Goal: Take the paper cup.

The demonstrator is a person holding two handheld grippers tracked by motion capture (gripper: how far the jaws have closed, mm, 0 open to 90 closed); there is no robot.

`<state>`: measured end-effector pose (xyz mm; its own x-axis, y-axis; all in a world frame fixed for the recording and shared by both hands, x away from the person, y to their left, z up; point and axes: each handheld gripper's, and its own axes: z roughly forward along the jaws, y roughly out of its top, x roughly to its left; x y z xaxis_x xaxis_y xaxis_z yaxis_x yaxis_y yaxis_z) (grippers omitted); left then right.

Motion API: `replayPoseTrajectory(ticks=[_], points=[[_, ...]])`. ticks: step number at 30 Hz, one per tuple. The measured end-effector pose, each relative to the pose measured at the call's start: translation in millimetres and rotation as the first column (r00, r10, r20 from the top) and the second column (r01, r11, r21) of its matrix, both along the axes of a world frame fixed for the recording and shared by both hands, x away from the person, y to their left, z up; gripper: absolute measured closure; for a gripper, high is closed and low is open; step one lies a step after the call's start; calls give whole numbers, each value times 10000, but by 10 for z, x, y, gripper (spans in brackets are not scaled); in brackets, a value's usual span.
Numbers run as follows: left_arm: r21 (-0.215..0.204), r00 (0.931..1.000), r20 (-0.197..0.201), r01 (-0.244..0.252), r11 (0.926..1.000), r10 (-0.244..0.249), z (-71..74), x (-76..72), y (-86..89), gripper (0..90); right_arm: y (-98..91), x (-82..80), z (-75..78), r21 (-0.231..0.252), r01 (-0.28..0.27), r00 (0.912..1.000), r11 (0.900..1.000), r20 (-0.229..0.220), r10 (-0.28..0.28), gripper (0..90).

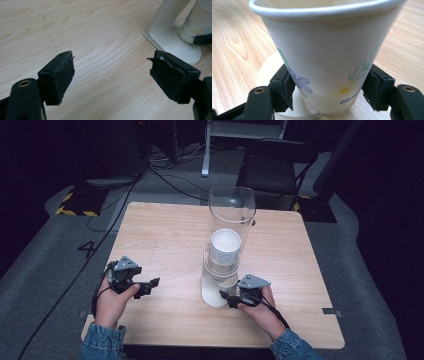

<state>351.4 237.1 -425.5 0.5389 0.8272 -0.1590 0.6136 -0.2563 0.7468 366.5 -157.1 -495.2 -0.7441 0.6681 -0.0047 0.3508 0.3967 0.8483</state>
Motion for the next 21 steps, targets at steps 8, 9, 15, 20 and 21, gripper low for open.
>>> replayPoseTrajectory(ticks=[8, 9, 15, 20, 21], points=[[-7, 9994, 57, 329, 9995, -329, 11, 96, -85, 187, -212, -48, 49, -162, 326, 9994, 9993, 73, -324, 341], [-7, 9994, 57, 329, 9995, -329, 11, 96, -85, 187, -212, -48, 49, -162, 326, 9994, 9993, 73, -324, 341], [8, 9990, 9, 449, 9990, -449, 5, 153, -138, 187, -342, -83, 87, -209, 485, 9988, 9986, 58, -484, 341], [31, 9987, 16, 507, 9987, -507, 6, 167, -155, 184, -461, -80, 155, -132, 639, 9979, 9979, 54, -639, 341], [38, 9988, 16, 499, 9987, -499, 5, 168, -153, 184, -485, -73, 173, -12, 690, 9976, 9976, 54, -690, 341]])
